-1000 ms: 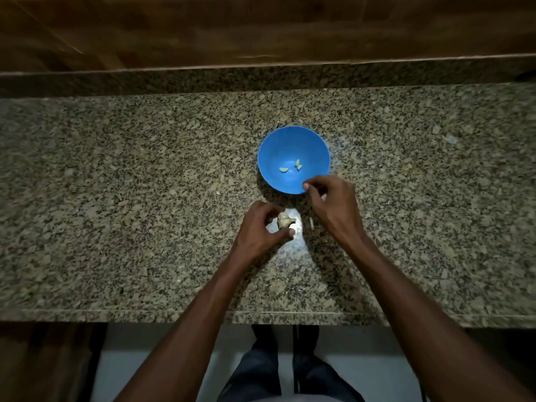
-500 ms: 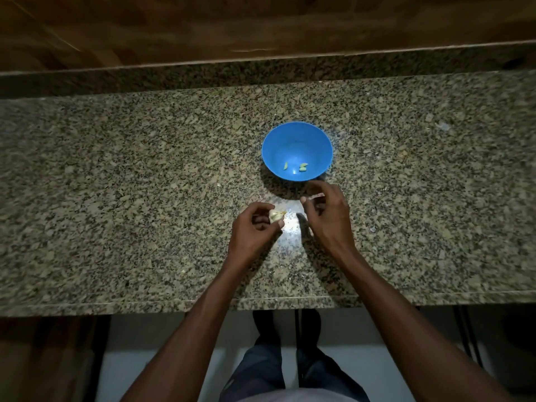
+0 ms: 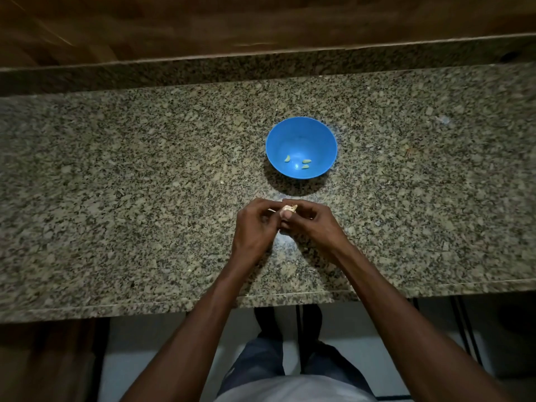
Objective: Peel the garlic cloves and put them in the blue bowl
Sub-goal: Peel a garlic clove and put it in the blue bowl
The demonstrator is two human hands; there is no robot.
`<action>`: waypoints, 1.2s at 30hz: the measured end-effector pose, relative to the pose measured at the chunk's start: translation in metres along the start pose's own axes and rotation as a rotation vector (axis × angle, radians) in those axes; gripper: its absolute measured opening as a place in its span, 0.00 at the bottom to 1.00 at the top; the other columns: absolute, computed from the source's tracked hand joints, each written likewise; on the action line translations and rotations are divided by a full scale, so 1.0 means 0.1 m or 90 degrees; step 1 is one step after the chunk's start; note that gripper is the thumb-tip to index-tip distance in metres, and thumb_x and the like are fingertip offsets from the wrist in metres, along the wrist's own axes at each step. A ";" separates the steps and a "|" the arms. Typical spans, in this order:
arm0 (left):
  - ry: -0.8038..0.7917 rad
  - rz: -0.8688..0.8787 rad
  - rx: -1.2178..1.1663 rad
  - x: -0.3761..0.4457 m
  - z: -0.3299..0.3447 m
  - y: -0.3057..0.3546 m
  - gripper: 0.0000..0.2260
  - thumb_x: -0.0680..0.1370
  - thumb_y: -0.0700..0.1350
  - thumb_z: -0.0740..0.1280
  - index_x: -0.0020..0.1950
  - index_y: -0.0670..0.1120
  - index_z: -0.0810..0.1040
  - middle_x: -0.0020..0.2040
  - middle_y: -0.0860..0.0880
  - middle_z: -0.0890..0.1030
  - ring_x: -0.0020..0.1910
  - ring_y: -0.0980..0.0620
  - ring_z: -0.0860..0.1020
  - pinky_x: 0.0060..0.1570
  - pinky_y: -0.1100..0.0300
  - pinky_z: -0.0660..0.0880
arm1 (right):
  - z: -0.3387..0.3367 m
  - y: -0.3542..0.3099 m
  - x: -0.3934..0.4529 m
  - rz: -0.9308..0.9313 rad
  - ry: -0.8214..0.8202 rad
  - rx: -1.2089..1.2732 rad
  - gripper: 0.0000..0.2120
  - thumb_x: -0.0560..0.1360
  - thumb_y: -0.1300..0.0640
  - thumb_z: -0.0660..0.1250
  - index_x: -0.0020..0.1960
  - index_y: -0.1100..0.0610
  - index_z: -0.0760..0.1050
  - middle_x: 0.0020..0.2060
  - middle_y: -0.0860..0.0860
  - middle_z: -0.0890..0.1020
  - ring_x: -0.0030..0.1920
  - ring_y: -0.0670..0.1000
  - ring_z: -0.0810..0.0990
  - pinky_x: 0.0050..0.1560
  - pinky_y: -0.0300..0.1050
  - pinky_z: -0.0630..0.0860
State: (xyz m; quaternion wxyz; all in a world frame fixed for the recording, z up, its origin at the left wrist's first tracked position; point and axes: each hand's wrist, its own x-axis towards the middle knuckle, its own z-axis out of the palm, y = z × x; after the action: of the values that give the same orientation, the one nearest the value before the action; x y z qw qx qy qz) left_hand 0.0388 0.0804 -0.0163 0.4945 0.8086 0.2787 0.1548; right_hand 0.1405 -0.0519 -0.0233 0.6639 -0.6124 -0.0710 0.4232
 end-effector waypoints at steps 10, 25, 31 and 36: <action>-0.160 0.166 0.131 0.11 -0.13 -0.16 0.06 0.78 0.35 0.71 0.51 0.44 0.82 0.47 0.51 0.81 0.45 0.57 0.77 0.46 0.64 0.76 | -0.04 0.01 -0.08 0.021 0.003 -0.053 0.16 0.74 0.64 0.79 0.59 0.67 0.84 0.49 0.65 0.87 0.49 0.65 0.88 0.54 0.60 0.85; -0.089 -0.011 0.022 -0.11 0.08 -0.10 0.05 0.84 0.38 0.63 0.58 0.47 0.74 0.48 0.49 0.79 0.43 0.54 0.78 0.40 0.61 0.75 | -0.09 -0.04 0.00 0.123 -0.010 0.011 0.13 0.78 0.61 0.75 0.59 0.67 0.84 0.51 0.64 0.87 0.49 0.59 0.87 0.56 0.55 0.85; 0.160 -0.256 -0.221 -0.33 0.14 0.03 0.08 0.84 0.43 0.68 0.63 0.44 0.81 0.58 0.55 0.84 0.56 0.62 0.82 0.55 0.66 0.79 | -0.12 -0.07 0.24 -0.134 -0.010 -0.464 0.18 0.79 0.59 0.73 0.69 0.59 0.81 0.54 0.57 0.86 0.47 0.53 0.88 0.52 0.53 0.86; 0.183 -0.290 -0.331 -0.47 0.09 0.10 0.06 0.79 0.36 0.74 0.55 0.37 0.82 0.47 0.45 0.87 0.47 0.50 0.86 0.50 0.56 0.84 | -0.22 -0.19 0.24 -0.289 -0.036 -0.693 0.22 0.77 0.68 0.70 0.70 0.57 0.80 0.58 0.58 0.83 0.52 0.56 0.83 0.51 0.53 0.82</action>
State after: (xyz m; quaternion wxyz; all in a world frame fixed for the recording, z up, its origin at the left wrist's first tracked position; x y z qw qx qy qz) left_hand 0.0091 0.0426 -0.0104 0.6611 0.5432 0.4694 0.2179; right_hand 0.1783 -0.0509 -0.0224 0.3262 -0.8230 -0.4246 0.1895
